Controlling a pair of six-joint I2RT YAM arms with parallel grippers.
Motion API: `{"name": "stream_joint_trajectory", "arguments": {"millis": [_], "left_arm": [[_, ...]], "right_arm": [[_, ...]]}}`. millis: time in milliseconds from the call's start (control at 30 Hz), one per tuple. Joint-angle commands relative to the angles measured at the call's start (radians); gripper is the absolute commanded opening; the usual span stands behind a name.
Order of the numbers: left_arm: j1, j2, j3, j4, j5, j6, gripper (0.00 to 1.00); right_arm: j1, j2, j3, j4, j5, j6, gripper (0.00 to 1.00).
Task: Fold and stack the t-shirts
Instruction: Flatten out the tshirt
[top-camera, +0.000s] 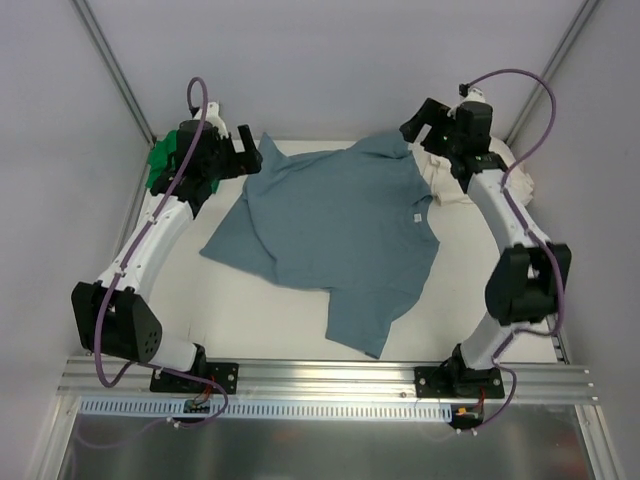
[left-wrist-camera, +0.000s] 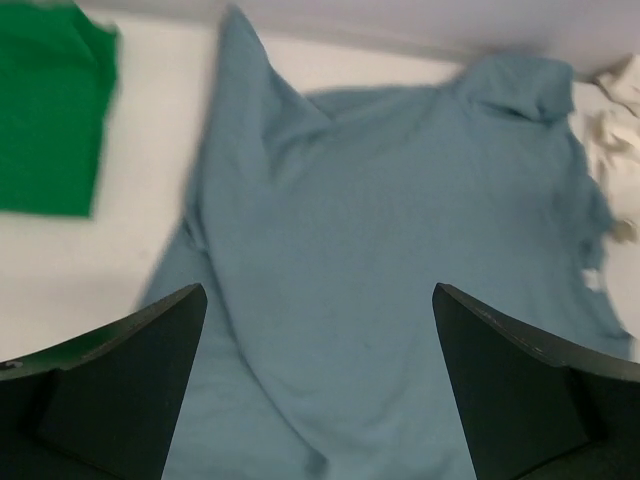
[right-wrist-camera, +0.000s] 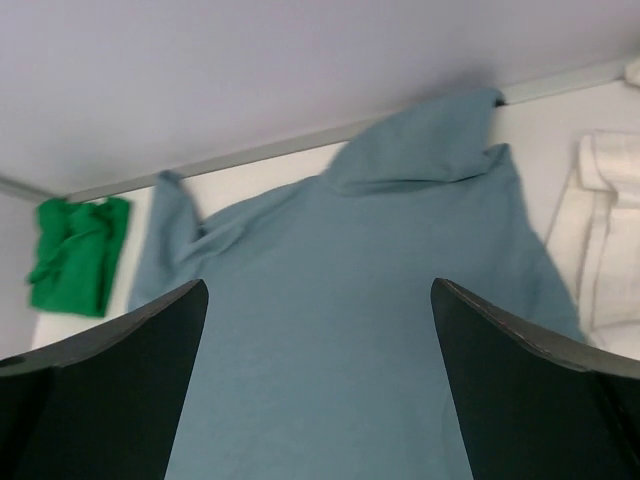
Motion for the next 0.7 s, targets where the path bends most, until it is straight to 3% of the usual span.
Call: {"name": "stream_joint_trajectory", "arguments": {"millis": [0,100,300,533,667], "left_arm": [[0.029,0.033,-0.002,-0.28,0.231,-0.21,0.99],[0.051,0.092,-0.045,-0.288,0.368,-0.298,0.99],[0.08,0.124,-0.278,-0.015,0.558,-0.47,0.99],[0.082,0.081,-0.484,0.151,0.522,-0.628,0.99],[0.083,0.044,-0.521,0.116,0.419,-0.599,0.99]], "right_arm": [[0.03,-0.206,-0.14,-0.035,0.011,0.008,0.99],[0.041,-0.389,-0.313,-0.043,0.005,0.033,0.99],[0.052,-0.745,-0.511,-0.194,0.032,-0.022,0.99],[0.052,-0.926,-0.522,-0.342,0.04,-0.081,1.0],[0.052,-0.955,-0.528,-0.369,0.017,-0.07,1.0]]}}
